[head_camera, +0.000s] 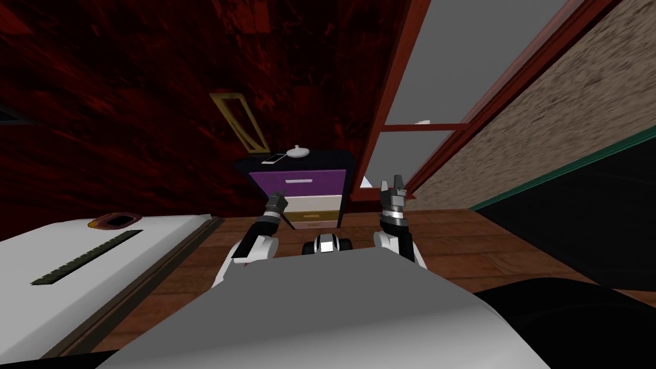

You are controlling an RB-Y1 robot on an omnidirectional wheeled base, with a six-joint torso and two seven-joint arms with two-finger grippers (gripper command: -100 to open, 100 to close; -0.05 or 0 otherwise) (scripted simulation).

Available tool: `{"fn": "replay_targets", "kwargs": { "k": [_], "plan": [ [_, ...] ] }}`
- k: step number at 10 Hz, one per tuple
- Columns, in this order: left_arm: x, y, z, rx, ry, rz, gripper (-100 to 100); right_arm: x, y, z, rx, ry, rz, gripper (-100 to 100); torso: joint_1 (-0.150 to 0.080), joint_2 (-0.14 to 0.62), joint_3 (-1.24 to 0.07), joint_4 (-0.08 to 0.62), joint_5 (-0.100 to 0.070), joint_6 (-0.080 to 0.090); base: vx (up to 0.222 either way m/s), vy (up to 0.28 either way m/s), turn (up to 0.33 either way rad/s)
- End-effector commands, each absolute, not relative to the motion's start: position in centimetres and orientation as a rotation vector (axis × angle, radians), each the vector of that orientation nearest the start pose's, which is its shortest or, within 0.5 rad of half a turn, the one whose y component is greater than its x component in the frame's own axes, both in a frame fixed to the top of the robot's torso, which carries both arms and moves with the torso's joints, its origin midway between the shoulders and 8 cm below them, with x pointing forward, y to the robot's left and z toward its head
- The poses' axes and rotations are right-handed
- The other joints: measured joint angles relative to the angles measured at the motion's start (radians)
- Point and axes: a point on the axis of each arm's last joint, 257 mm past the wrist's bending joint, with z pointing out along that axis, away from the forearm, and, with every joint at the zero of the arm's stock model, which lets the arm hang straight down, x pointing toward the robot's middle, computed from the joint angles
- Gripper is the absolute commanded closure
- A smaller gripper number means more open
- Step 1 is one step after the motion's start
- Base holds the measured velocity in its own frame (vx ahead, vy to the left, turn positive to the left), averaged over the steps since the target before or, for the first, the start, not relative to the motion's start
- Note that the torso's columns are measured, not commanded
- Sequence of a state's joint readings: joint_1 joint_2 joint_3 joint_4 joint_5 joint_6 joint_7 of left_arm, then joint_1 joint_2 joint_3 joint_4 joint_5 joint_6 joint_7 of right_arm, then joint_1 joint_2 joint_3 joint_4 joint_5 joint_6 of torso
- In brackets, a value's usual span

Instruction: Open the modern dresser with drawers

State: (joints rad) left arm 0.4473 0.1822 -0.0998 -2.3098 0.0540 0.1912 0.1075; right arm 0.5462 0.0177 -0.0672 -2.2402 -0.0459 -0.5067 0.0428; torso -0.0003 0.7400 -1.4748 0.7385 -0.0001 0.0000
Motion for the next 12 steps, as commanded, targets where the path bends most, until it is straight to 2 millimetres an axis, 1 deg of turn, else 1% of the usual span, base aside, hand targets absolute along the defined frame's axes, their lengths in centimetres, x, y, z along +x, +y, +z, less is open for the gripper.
{"fn": "replay_targets", "kwargs": {
  "k": [1, 3, 5, 6, 7, 10, 11, 12],
  "plan": [
    [41.9, 24.0, -10.8, -1.122, 1.168, -1.287, -100, 33.9, -31.7, -0.6, 0.733, 0.626, 1.187, 0, 0.0, -0.008, -0.004, -0.002, 0.0, 0.0, 0.072, 0.009, -0.025],
    [41.9, 24.1, -10.8, -1.126, 1.17, -1.283, -100, 33.9, -31.7, -0.6, 0.733, 0.626, 1.186, 0, 0.001, -0.015, -0.01, -0.005, 0.0, 0.0, 0.154, 0.014, -0.017],
    [41.9, 24.2, -10.7, -1.132, 1.174, -1.277, -100, 33.9, -31.7, -0.6, 0.733, 0.626, 1.186, 0, -0.001, -0.003, -0.002, -0.001, 0.0, 0.0, 0.168, 0.005, -0.016],
    [41.9, 24.2, -10.7, -1.129, 1.172, -1.279, -100, 33.9, -31.7, -0.6, 0.733, 0.626, 1.186, 0, 0.0, -0.001, 0.0, 0.0, 0.0, 0.0, 0.082, 0.008, -0.002],
    [43.2, 24.5, -10.2, -1.112, 1.136, -1.286, -100, 33.9, -31.7, -0.6, 0.733, 0.626, 1.187, 0, 0.0, 0.004, 0.003, 0.001, 0.0, 0.0, -0.061, 0.026, 0.177],
    [45.4, 24.0, -11.6, -1.118, 1.159, -1.29, -100, 33.9, -31.7, -0.6, 0.733, 0.626, 1.187, 0, -0.001, 0.0, 0.0, 0.0, 0.0, 0.0, -0.063, 0.012, 0.016],
    [45.5, 24.0, -12.2, -1.128, 1.167, -1.283, -100, 33.9, -31.7, -0.6, 0.733, 0.626, 1.187, 0, -0.001, -0.005, -0.003, -0.001, 0.0, 0.0, -0.008, -0.01, 0.0],
    [46.7, 24.1, -11.2, -1.106, 1.127, -1.297, -100, 33.9, -31.7, -0.6, 0.733, 0.626, 1.187, 0, -0.001, -0.006, -0.004, -0.002, 0.0, 0.0, -0.085, 0.013, 0.205]
  ]
}}
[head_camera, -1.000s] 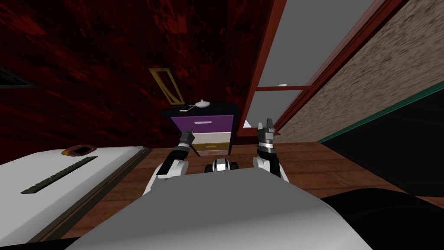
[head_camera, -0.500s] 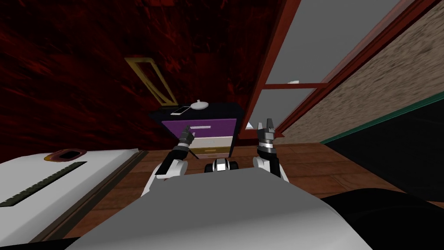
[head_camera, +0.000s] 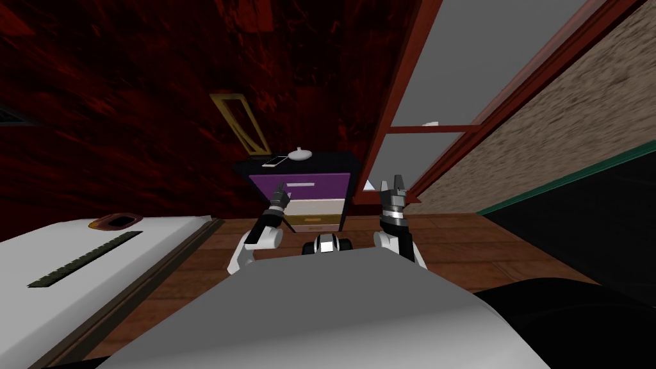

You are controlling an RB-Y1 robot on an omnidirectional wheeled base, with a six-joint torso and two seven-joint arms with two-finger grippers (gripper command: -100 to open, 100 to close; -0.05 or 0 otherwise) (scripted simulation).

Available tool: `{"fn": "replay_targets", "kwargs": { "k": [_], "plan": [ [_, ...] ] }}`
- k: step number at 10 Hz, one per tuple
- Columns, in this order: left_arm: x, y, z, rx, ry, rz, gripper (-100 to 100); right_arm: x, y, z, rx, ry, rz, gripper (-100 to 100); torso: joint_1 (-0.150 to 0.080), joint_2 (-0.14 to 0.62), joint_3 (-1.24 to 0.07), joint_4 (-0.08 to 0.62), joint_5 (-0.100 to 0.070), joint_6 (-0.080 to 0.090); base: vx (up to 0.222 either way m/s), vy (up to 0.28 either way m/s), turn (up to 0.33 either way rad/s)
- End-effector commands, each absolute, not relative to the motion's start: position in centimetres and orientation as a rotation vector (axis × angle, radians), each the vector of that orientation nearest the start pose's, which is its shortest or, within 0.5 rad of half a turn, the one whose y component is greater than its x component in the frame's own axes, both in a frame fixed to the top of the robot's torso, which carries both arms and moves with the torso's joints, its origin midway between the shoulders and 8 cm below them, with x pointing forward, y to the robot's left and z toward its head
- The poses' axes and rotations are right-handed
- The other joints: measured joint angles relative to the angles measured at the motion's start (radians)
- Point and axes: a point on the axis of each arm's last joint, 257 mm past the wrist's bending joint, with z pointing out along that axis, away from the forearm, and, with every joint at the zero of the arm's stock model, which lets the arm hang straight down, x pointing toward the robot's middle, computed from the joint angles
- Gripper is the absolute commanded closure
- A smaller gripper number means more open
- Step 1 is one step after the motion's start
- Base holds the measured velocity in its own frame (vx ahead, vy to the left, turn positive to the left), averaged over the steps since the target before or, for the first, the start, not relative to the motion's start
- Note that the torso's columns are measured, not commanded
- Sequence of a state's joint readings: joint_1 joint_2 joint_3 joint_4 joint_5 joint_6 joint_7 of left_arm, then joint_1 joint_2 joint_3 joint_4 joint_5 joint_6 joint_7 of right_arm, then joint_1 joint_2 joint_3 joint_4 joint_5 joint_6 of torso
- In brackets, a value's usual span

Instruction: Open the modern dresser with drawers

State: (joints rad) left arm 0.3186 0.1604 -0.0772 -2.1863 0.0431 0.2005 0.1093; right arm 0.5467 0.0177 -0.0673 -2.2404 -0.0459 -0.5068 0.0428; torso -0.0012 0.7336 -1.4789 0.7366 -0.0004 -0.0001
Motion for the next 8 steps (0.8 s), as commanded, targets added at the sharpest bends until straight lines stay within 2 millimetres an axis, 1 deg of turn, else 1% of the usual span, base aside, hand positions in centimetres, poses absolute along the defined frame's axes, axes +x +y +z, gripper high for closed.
{"fn": "replay_targets", "kwargs": {
  "k": [1, 2, 3, 4, 5, 6, 8],
  "plan": [
    [47.5, 23.9, -11.5, -1.106, 1.134, -1.3, -100, 33.9, -31.7, -0.6, 0.733, 0.626, 1.187, 0, 0.002, 0.005, 0.003, 0.001, 0.001, 0.0, -0.092, 0.016, 0.074],
    [48.4, 23.6, -11.8, -1.106, 1.141, -1.303, -100, 33.9, -31.7, -0.6, 0.733, 0.626, 1.187, 0, 0.002, 0.006, 0.004, 0.002, 0.001, 0.001, -0.042, 0.009, -0.034],
    [49.1, 23.4, -12.5, -1.114, 1.154, -1.299, -100, 33.9, -31.7, -0.6, 0.733, 0.626, 1.187, 0, 0.001, 0.004, 0.003, 0.001, 0.0, 0.001, -0.011, 0.005, -0.019],
    [49.2, 23.5, -13.3, -1.126, 1.164, -1.291, -100, 33.9, -31.7, -0.6, 0.733, 0.626, 1.187, 0, 0.001, 0.002, 0.002, 0.001, 0.0, 0.0, 0.0, 0.0, 0.0],
    [50.2, 23.4, -11.8, -1.1, 1.121, -1.312, -100, 33.9, -31.7, -0.6, 0.733, 0.626, 1.187, 0, 0.001, 0.002, 0.001, 0.001, 0.0, 0.0, -0.078, 0.012, 0.177],
    [51.0, 23.0, -11.9, -1.097, 1.126, -1.317, -100, 33.9, -31.7, -0.6, 0.733, 0.626, 1.187, 0, 0.002, 0.007, 0.004, 0.002, 0.0, 0.0, -0.101, 0.02, 0.087],
    [52.6, 22.4, -12.2, -1.095, 1.141, -1.323, -100, 33.9, -31.7, -0.6, 0.733, 0.626, 1.187, 0, 0.001, 0.005, 0.003, 0.002, 0.0, 0.0, -0.03, 0.013, -0.017]
  ]
}}
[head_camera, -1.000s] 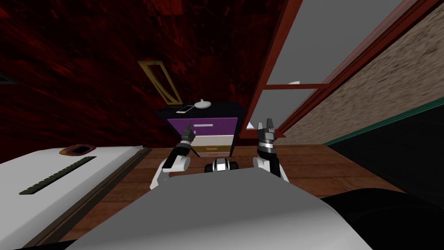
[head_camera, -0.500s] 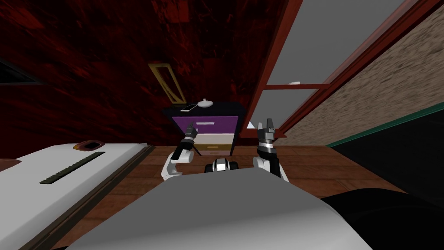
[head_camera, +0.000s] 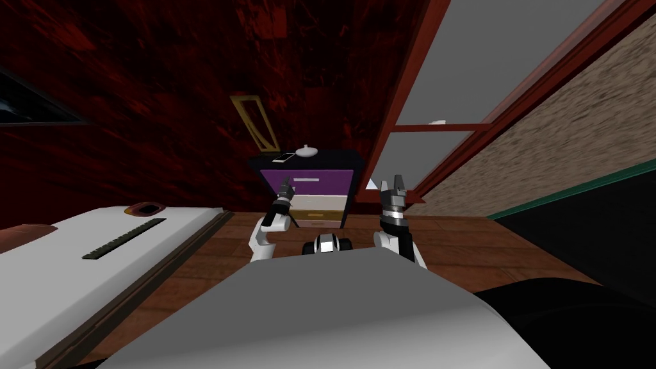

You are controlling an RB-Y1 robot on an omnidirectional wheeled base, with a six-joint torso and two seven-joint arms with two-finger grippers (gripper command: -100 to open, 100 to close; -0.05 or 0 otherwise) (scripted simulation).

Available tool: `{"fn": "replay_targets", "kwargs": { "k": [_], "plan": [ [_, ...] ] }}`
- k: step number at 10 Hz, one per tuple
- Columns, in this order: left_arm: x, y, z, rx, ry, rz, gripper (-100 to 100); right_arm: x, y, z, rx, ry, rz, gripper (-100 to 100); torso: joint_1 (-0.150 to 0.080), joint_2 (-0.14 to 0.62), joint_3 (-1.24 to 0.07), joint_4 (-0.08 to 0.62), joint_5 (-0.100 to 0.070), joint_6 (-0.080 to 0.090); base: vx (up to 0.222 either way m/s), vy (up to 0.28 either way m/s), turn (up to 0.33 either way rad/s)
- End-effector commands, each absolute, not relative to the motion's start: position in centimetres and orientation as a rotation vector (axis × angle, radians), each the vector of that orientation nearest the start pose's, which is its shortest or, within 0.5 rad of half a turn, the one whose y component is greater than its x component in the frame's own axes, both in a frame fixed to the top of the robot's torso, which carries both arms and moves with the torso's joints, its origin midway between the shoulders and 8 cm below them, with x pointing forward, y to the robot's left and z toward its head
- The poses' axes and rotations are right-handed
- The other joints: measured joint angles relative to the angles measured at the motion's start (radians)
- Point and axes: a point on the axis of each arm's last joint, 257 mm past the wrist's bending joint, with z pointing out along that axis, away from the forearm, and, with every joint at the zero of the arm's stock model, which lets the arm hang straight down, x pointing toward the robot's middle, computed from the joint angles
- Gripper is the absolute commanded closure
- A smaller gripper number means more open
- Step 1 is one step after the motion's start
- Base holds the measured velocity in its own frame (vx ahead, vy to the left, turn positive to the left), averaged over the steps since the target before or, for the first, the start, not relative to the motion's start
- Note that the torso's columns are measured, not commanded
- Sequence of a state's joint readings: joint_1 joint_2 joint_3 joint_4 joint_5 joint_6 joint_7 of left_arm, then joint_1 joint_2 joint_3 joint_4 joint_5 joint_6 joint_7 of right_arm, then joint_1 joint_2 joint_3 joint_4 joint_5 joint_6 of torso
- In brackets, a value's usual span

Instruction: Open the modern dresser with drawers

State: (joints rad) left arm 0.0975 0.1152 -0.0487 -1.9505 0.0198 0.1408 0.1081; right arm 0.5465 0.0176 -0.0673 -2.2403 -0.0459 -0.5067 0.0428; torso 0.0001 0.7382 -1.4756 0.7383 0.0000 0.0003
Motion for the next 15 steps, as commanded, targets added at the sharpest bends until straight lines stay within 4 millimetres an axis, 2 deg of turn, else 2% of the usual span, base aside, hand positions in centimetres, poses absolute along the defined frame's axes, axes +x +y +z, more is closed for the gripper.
{"fn": "replay_targets", "kwargs": {
  "k": [1, 2, 3, 5, 7, 8, 10, 11, 12, 13, 15],
  "plan": [
    [52.8, 22.5, -13.8, -1.12, 1.162, -1.306, -100, 33.9, -31.7, -0.6, 0.733, 0.626, 1.187, 0, -0.001, -0.003, -0.002, -0.001, 0.0, 0.0, 0.006, -0.001, -0.002],
    [52.8, 22.6, -14.0, -1.124, 1.165, -1.304, -100, 33.9, -31.7, -0.6, 0.733, 0.626, 1.187, 0, -0.001, -0.003, -0.002, -0.001, 0.0, 0.0, 0.01, -0.003, 0.004],
    [53.8, 22.3, -12.8, -1.104, 1.128, -1.323, -100, 33.9, -31.7, -0.6, 0.733, 0.626, 1.187, 0, -0.001, -0.002, -0.002, -0.001, 0.0, 0.0, -0.081, 0.031, 0.173],
    [55.6, 21.3, -12.9, -1.1, 1.146, -1.332, -100, 33.9, -31.7, -0.6, 0.733, 0.626, 1.187, 0, 0.001, 0.004, 0.002, 0.001, 0.0, 0.0, -0.074, 0.021, 0.033],
    [56.4, 21.1, -14.3, -1.12, 1.171, -1.319, -100, 33.9, -31.7, -0.6, 0.733, 0.626, 1.187, 0, -0.002, -0.003, -0.002, -0.001, -0.001, 0.0, -0.007, -0.005, -0.007],
    [57.5, 20.5, -12.8, -1.096, 1.136, -1.346, -100, 33.9, -31.7, -0.6, 0.733, 0.626, 1.187, 0, -0.001, -0.004, -0.002, -0.001, 0.0, 0.0, -0.086, 0.016, 0.213],
    [59.0, 19.6, -12.9, -1.093, 1.154, -1.351, -100, 33.9, -31.7, -0.6, 0.733, 0.626, 1.187, 0, 0.001, 0.003, 0.002, 0.001, 0.0, 0.0, -0.07, 0.022, 0.015],
    [59.6, 19.2, -13.0, -1.094, 1.164, -1.352, -100, 33.9, -31.7, -0.6, 0.733, 0.626, 1.187, 0, 0.0, 0.0, 0.0, 0.0, 0.0, 0.0, -0.007, 0.006, -0.018],
    [59.7, 19.3, -14.3, -1.114, 1.182, -1.338, -100, 33.9, -31.7, -0.6, 0.733, 0.626, 1.187, 0, -0.001, -0.003, -0.002, -0.001, 0.0, 0.0, 0.007, -0.002, 0.002],
    [60.5, 18.5, -12.4, -1.086, 1.143, -1.369, -100, 33.9, -31.7, -0.6, 0.733, 0.626, 1.187, 0, -0.001, -0.003, -0.002, -0.001, 0.0, -0.001, -0.063, 0.022, 0.162],
    [61.8, 17.5, -11.9, -1.077, 1.158, -1.378, -100, 33.9, -31.7, -0.6, 0.733, 0.626, 1.187, 0, 0.001, 0.003, 0.002, 0.001, 0.0, 0.0, -0.071, 0.025, 0.046]
  ]
}}
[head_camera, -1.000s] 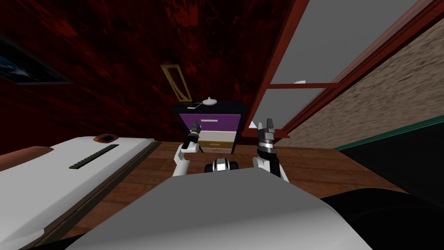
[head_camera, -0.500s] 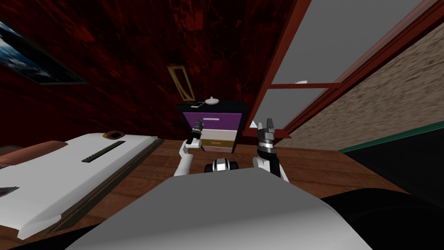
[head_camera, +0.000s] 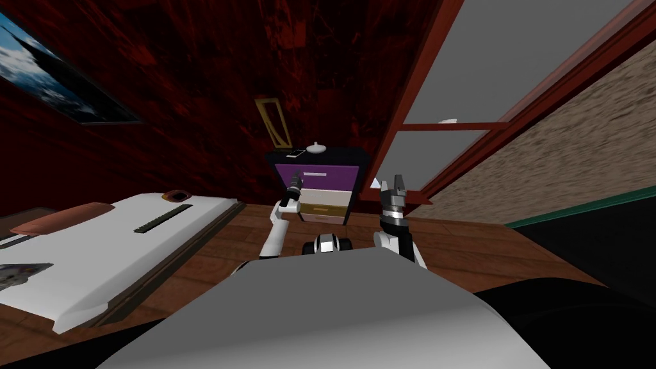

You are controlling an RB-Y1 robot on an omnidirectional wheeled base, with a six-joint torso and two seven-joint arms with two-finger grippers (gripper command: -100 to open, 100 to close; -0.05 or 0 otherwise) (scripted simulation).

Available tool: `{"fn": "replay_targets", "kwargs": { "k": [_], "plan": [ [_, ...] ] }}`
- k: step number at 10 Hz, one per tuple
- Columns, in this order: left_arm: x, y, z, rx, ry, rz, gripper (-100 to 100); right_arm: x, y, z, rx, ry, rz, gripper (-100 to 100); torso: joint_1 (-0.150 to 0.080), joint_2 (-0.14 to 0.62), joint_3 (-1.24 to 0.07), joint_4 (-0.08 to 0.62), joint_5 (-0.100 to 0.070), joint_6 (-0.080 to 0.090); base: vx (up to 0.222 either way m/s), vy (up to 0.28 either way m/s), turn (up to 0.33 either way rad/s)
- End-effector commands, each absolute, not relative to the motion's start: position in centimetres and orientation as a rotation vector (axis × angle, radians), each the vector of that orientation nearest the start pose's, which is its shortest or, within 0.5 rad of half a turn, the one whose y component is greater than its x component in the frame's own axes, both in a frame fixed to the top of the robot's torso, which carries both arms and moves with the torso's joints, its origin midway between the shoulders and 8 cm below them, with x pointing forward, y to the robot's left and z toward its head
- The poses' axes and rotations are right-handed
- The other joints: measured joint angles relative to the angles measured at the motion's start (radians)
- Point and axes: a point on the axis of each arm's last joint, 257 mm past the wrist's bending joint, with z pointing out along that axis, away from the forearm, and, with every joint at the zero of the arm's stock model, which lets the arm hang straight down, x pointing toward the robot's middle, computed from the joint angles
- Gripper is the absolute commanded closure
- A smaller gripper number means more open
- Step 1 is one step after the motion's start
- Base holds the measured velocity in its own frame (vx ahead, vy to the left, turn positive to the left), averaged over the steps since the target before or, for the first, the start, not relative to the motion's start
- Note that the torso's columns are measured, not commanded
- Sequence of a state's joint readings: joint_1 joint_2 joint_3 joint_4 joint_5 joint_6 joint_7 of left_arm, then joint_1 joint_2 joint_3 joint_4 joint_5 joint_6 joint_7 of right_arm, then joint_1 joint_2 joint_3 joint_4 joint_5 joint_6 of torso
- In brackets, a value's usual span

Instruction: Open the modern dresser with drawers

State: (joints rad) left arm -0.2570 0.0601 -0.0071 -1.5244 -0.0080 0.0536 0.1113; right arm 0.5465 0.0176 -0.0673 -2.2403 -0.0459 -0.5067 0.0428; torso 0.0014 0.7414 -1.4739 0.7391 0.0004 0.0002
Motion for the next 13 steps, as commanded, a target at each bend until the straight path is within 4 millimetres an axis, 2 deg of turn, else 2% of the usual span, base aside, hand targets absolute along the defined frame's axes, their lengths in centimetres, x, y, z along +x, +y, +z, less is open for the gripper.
{"fn": "replay_targets", "kwargs": {
  "k": [1, 3, 4, 7, 8, 9, 12, 13],
  "plan": [
    [62.4, 17.0, -11.7, -1.073, 1.165, -1.381, -100, 33.9, -31.7, -0.6, 0.733, 0.626, 1.187, 0, -0.002, -0.002, -0.001, -0.001, -0.001, 0.0, -0.023, 0.002, -0.021],
    [62.8, 17.0, -13.9, -1.105, 1.2, -1.359, -100, 33.9, -31.7, -0.6, 0.733, 0.626, 1.187, 0, -0.002, -0.007, -0.005, -0.003, 0.0, 0.0, 0.0, 0.0, 0.0],
    [63.7, 15.9, -12.1, -1.079, 1.169, -1.392, -100, 33.9, -31.7, -0.6, 0.733, 0.626, 1.187, 0, -0.002, -0.009, -0.006, -0.004, 0.0, 0.001, -0.075, 0.025, 0.175],
    [65.5, 14.2, -12.2, -1.077, 1.209, -1.392, -100, 33.9, -31.7, -0.6, 0.733, 0.626, 1.187, 0, -0.001, -0.004, -0.002, -0.001, 0.0, 0.0, -0.053, 0.019, 0.016],
    [65.6, 14.2, -13.2, -1.091, 1.223, -1.382, -100, 33.9, -31.7, -0.6, 0.733, 0.626, 1.187, 0, -0.003, -0.007, -0.004, -0.001, -0.001, 0.001, 0.0, 0.0, 0.0],
    [66.1, 13.0, -11.3, -1.063, 1.192, -1.417, -100, 33.9, -31.7, -0.6, 0.733, 0.626, 1.187, 0, -0.003, -0.008, -0.005, -0.003, -0.001, 0.001, -0.091, 0.036, 0.15],
    [67.6, 11.2, -9.8, -1.039, 1.211, -1.43, -100, 33.9, -31.7, -0.6, 0.733, 0.626, 1.187, 0, -0.002, -0.004, -0.003, -0.001, -0.001, 0.0, -0.043, 0.015, 0.021],
    [67.8, 11.0, -10.4, -1.046, 1.225, -1.424, -100, 33.9, -31.7, -0.6, 0.733, 0.626, 1.187, 0, -0.003, -0.006, -0.004, -0.002, -0.001, 0.0, 0.003, -0.005, 0.017]
  ]
}}
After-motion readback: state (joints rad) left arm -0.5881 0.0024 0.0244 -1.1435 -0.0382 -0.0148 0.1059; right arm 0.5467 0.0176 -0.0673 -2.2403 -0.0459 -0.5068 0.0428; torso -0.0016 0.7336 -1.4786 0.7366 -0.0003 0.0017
